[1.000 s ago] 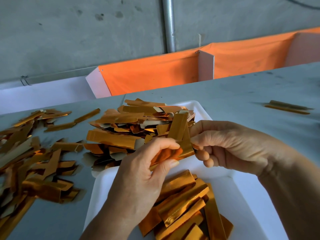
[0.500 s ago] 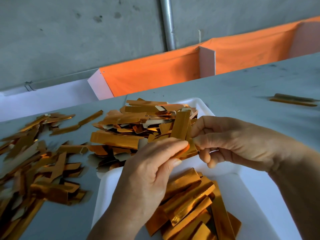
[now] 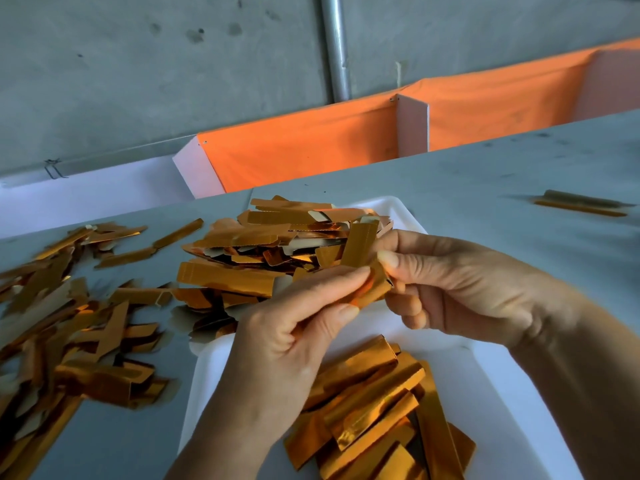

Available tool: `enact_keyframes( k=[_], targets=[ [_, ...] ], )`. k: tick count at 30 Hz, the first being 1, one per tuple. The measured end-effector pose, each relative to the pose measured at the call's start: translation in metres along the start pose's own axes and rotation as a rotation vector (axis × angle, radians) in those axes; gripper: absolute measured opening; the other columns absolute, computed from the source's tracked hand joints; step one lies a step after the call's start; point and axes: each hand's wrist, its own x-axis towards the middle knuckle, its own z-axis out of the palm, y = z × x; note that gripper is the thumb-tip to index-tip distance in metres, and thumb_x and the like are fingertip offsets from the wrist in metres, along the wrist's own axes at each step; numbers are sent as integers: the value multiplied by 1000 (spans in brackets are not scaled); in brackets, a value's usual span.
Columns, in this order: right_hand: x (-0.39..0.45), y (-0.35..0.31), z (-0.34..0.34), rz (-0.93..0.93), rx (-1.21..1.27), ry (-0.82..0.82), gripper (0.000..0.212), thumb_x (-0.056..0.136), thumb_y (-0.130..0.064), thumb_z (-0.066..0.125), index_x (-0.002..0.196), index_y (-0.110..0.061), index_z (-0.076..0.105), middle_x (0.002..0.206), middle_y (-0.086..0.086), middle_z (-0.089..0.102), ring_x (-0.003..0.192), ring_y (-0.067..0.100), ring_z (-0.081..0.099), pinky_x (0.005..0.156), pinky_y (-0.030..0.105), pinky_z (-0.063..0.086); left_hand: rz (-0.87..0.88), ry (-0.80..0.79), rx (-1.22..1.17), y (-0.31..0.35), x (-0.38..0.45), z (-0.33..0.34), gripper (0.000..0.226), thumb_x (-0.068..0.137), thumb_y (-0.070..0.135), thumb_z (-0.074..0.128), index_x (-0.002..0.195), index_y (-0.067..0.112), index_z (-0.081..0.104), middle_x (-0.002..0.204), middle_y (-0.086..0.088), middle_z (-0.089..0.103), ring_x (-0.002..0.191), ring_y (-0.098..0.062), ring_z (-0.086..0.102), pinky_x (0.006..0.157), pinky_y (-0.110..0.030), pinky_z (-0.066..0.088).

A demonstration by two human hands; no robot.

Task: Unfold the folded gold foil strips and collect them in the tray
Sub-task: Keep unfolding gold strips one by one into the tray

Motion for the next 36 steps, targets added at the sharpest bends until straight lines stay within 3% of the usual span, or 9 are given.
enact_keyframes(
  k=[7,12,16,20,24,28,32,36],
  targets=[
    [6,4,1,-37,86,-78,27,70,-26,76,84,-8,61,60,1,53,48,11,55,47,19,47,-63,-37,-103,1,-1,0,39,85,16,59,118,37,60,117,20,65,115,0,57,91,-10,44],
    [6,5,2,-58,-7,-2,17,78,-25,71,74,-12,62,57,0,54,48,11,57,49,19,49,-115,-42,-112,0,0,-2,35,84,19,59,114,37,65,113,19,67,113,0,58,89,-9,44],
    [7,2,3,-42,5,-8,25,72,-23,73,86,-8,58,59,2,56,51,11,61,51,20,51,-155,-33,-141,1,0,-2,34,84,24,61,113,42,62,109,17,69,107,-2,62,84,-11,46],
    [8,1,8,-70,-75,13,13,72,-21,74,76,-14,64,61,4,56,52,12,61,52,20,51,-171,-24,-190,-1,0,-1,29,83,30,65,111,38,59,109,12,69,108,-6,62,87,-15,47],
    [5,1,8,-18,-72,20,13,78,-30,66,79,-16,63,65,3,60,58,13,65,53,22,53,-176,11,-101,-1,0,1,30,81,38,62,110,43,57,110,14,68,110,-7,61,91,-28,48],
    [3,3,6,139,-4,-16,40,79,-48,58,82,-8,64,74,10,64,66,19,69,54,25,55,-151,62,46,2,-1,6,35,82,30,65,110,47,55,110,27,64,109,7,57,85,-6,42],
    [1,0,1,226,54,-83,46,80,-37,63,107,0,65,94,19,69,77,24,72,63,31,59,-99,75,217,5,-4,5,51,84,15,67,116,51,51,118,23,60,113,11,52,86,-1,37],
    [0,-3,4,214,-16,-135,35,75,-23,70,104,-7,60,86,13,71,84,23,72,74,31,59,-40,-15,358,7,-1,9,65,89,9,58,135,49,38,145,28,33,137,3,27,105,-13,31]
  ],
)
